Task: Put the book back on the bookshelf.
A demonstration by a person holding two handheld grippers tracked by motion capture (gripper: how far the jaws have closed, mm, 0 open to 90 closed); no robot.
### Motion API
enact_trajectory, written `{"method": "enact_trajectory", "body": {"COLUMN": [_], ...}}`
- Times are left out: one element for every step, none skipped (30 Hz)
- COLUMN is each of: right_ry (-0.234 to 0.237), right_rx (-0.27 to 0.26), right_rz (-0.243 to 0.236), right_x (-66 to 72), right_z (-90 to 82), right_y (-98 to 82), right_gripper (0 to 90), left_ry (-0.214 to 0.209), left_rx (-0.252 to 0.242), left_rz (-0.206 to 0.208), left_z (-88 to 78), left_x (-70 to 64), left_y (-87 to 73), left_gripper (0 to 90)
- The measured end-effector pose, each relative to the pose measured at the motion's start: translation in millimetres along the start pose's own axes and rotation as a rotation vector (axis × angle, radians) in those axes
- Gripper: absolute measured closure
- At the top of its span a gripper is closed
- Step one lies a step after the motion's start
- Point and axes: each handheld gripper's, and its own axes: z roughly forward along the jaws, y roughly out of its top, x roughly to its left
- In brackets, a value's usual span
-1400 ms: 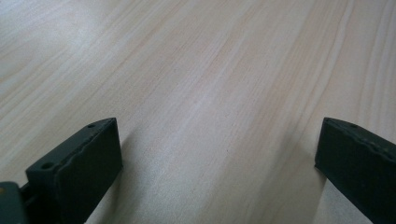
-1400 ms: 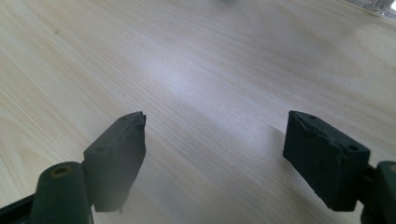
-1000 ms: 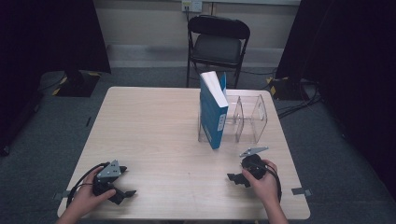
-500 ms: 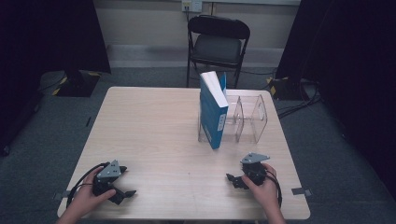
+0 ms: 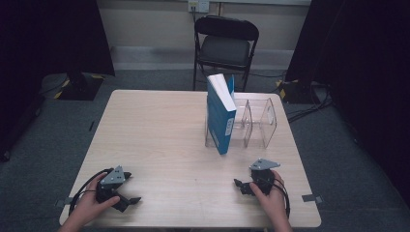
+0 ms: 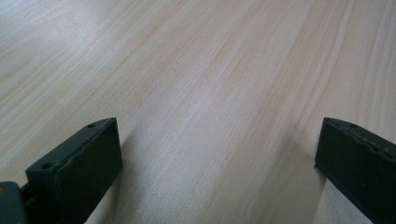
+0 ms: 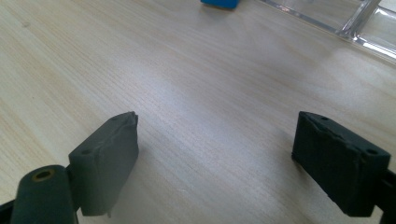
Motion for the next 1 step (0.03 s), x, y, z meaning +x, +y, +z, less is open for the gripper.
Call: {"method": "enact_trajectory", "body": {"right_ry": [-0.001], "right_rx": [-0.001], "right_rz": [-0.001], "right_x": [0.0], "right_z": [0.1], "right_y": [0.0], "right_gripper": [13.7], "left_ry": [0.000], "left_rx": [0.000], "left_rz": [0.000], "left_z": [0.0], "left_x": [0.0], "left_y": [0.0], "left_gripper": [0.0]}}
